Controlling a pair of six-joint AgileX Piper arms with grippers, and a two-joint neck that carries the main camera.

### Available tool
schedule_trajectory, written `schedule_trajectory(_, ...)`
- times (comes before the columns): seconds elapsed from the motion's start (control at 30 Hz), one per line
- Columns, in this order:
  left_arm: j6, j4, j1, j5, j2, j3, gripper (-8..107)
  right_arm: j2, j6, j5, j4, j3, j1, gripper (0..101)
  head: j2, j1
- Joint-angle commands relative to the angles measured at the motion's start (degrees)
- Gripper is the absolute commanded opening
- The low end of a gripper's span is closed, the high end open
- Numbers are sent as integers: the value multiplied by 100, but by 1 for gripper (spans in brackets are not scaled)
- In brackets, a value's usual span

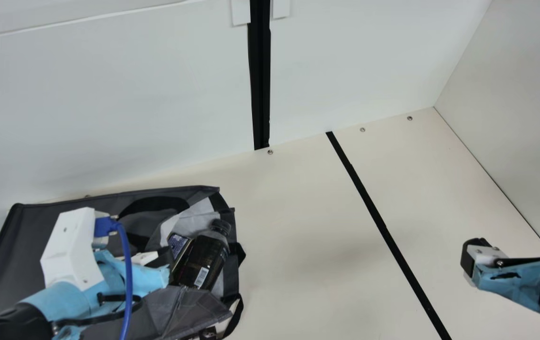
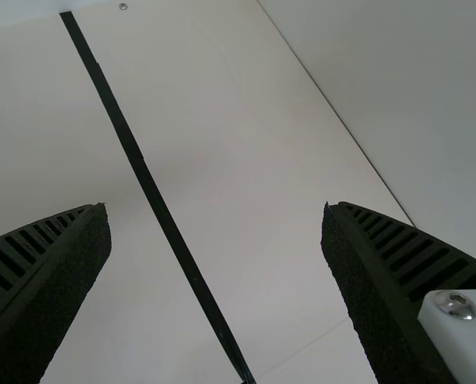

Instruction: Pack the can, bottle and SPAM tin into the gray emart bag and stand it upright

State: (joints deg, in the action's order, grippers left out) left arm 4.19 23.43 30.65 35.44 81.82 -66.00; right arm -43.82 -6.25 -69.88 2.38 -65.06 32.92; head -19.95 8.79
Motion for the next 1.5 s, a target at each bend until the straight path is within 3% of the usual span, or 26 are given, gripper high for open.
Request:
schedule_trajectory(0.0, 0, 0, 0, 0, 0, 0, -8, -2, 12, -2, 9, 16, -25, 95, -5, 121)
schedule_trajectory(0.47, 0, 0, 0, 0, 0, 0, -8, 39, -3, -2, 47, 93, -165, 95, -5, 121)
schedule_trajectory(0.9, 0, 0, 0, 0, 0, 0, -8, -232, -125, -2, -7, -119, -215, 95, -5, 121)
schedule_trajectory(1.47, 0, 0, 0, 0, 0, 0, -8, -703, -591, -2, -500, -439, -39, 95, -5, 121)
